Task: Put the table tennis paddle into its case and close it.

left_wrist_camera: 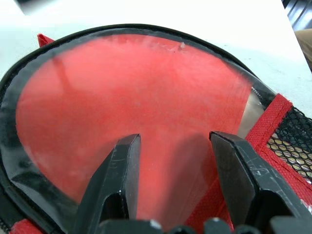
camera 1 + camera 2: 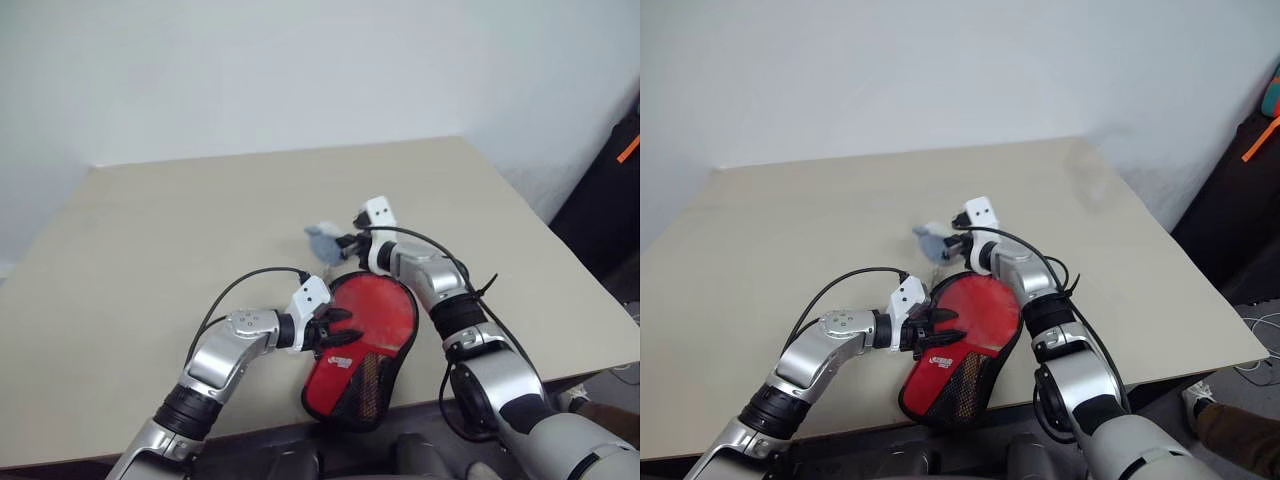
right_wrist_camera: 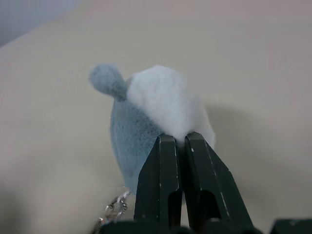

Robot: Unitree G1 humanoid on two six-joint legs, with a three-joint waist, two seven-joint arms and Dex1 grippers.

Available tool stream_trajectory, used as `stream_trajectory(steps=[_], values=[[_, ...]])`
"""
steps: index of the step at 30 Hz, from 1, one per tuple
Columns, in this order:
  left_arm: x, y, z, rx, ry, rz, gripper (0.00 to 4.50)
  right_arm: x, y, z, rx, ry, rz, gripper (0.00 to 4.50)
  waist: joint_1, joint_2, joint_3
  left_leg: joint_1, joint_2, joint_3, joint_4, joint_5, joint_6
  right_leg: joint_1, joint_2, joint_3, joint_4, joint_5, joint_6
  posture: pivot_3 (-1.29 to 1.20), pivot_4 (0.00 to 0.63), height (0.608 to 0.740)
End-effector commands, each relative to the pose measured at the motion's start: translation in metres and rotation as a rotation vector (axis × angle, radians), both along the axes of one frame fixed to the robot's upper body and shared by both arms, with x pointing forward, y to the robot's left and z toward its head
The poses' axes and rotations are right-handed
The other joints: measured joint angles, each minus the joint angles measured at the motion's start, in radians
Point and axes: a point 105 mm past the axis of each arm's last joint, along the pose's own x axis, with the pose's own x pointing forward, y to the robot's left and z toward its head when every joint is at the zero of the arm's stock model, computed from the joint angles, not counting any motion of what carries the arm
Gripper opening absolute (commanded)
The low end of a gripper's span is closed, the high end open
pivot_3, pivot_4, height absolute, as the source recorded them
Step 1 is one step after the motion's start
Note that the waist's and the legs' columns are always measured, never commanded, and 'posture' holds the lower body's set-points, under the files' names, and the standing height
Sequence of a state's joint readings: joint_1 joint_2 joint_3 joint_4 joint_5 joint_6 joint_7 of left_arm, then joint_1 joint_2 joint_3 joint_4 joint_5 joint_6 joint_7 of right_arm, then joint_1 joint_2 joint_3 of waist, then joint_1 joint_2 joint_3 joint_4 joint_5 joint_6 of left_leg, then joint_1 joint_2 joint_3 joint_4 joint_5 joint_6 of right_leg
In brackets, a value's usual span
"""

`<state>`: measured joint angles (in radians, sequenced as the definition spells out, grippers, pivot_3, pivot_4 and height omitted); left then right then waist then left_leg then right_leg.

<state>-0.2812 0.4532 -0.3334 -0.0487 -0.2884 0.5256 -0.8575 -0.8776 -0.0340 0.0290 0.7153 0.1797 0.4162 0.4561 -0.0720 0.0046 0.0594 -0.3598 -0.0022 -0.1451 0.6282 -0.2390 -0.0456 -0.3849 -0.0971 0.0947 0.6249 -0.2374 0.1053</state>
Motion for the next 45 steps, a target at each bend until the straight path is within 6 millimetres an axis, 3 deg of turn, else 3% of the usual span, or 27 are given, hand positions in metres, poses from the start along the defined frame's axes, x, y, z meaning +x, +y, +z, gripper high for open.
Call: stream_trajectory(steps=[1, 6, 11, 19, 24, 28, 34, 45], values=[[-0.004, 0.013, -0.030, 0.097, 0.102, 0.055, 2.38, 0.020, -0.033, 0.027, 0.020, -0.103, -0.155, 0.02, 0.000, 0.000, 0.000, 0.000, 0.000, 0.000, 0.000, 0.000, 0.000, 0.000, 0.000, 0.000, 0.000, 0.000, 0.000, 0.00, 0.000, 0.740], [-0.004, 0.013, -0.031, 0.099, 0.103, 0.063, 2.38, 0.019, -0.073, 0.015, -0.039, -0.105, -0.244, 0.02, 0.000, 0.001, 0.000, 0.000, 0.000, 0.000, 0.000, 0.000, 0.000, 0.001, 0.000, 0.000, 0.000, 0.000, 0.000, 0.00, 0.000, 0.740], [-0.004, 0.014, -0.031, 0.102, 0.103, 0.065, 2.38, 0.001, -0.109, 0.007, -0.075, -0.107, -0.275, 0.02, 0.000, 0.002, -0.001, 0.000, -0.001, -0.001, 0.001, 0.000, 0.000, 0.002, 0.000, 0.000, -0.001, 0.000, 0.000, 0.00, 0.000, 0.740], [-0.004, 0.016, -0.034, 0.114, 0.114, 0.061, 2.38, -0.067, -0.180, 0.020, 0.000, -0.093, -0.345, 0.02, 0.005, 0.003, -0.002, 0.000, -0.001, -0.001, 0.001, 0.000, 0.000, 0.004, 0.000, 0.000, -0.002, -0.001, 0.000, 0.00, 0.000, 0.740], [-0.002, 0.017, -0.036, 0.121, 0.123, 0.056, 2.38, -0.105, -0.205, 0.015, -0.024, -0.049, -0.365, 0.02, 0.012, 0.003, -0.002, 0.000, -0.001, 0.000, 0.002, 0.000, 0.000, 0.004, 0.000, 0.000, -0.002, -0.002, 0.001, 0.00, 0.000, 0.740], [-0.002, 0.018, -0.037, 0.128, 0.132, 0.048, 2.38, -0.138, -0.199, 0.008, -0.016, 0.011, -0.271, 0.02, 0.024, 0.003, -0.001, -0.001, -0.001, 0.000, 0.003, 0.000, 0.000, 0.003, 0.000, 0.000, -0.003, -0.003, -0.001, 0.00, 0.000, 0.740], [-0.001, 0.018, -0.038, 0.135, 0.140, 0.040, 2.38, -0.194, -0.167, 0.004, -0.031, 0.096, -0.008, 0.02, 0.025, 0.000, -0.001, -0.001, -0.001, 0.001, 0.004, 0.000, 0.000, 0.003, -0.001, 0.000, -0.003, -0.004, -0.001, 0.00, 0.000, 0.740], [-0.003, 0.016, -0.040, 0.137, 0.158, 0.043, 2.38, -0.242, -0.140, 0.006, 0.026, 0.198, 0.210, 0.02, 0.026, -0.008, -0.001, -0.001, -0.001, 0.001, 0.004, -0.001, -0.001, 0.002, -0.002, 0.000, -0.004, -0.004, -0.001, 0.00, 0.000, 0.740]])
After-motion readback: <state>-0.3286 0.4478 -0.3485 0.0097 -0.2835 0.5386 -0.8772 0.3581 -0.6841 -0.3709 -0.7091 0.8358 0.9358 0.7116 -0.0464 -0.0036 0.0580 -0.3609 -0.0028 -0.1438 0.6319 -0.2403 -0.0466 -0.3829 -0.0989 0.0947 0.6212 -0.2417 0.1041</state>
